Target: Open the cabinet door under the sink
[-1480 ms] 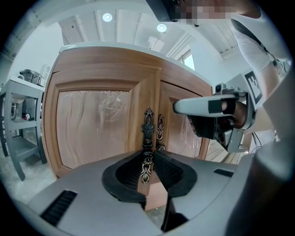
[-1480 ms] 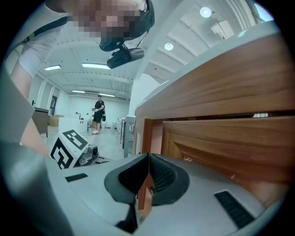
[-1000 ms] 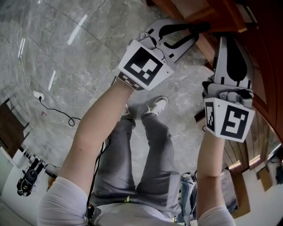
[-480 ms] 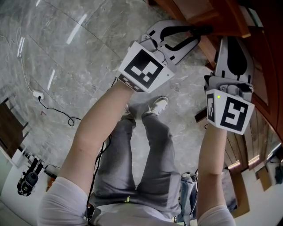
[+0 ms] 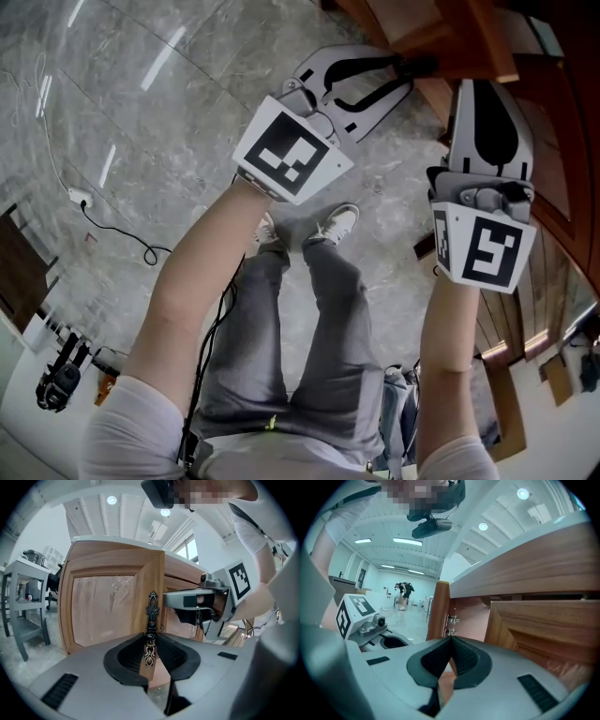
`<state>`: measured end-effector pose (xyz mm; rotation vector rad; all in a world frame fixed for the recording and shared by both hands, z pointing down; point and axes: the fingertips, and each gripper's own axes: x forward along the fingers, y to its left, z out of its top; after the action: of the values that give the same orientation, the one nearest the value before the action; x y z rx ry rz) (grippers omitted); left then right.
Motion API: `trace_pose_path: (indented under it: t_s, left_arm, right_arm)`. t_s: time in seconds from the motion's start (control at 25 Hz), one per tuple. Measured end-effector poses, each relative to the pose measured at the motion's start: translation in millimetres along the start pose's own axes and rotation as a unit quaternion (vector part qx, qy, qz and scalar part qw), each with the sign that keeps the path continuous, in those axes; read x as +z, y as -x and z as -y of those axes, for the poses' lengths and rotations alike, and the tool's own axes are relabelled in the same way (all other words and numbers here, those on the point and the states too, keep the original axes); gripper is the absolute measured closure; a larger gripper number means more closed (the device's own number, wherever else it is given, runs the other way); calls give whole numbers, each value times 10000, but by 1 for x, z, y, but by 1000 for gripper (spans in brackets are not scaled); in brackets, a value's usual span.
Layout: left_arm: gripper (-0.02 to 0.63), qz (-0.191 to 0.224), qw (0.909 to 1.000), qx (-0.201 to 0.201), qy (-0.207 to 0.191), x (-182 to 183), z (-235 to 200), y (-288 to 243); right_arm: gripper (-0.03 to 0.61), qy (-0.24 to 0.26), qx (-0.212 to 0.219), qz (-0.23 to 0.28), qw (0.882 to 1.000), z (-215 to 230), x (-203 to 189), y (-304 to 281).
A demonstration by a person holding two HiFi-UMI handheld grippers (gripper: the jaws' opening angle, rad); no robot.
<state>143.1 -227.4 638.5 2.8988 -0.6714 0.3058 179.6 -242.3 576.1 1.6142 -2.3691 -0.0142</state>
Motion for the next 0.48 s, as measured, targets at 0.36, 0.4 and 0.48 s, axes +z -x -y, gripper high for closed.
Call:
trace_pose_path:
  t_s: [0.36,0.4,0.48]
  left_arm:
    - [522,8,10000,51,-73,-5,-3,28]
    - [522,12,9999,85,-55,-5,-4,30]
    - [522,-26,9999,152,-26,-6,-5,33]
  right_arm:
    - [549,-55,126,136,9998,-21,11,-11]
    - [549,-52,133,151,9998,-23,13,-10]
    - [549,-56,136,171,9997,-26,14,-9]
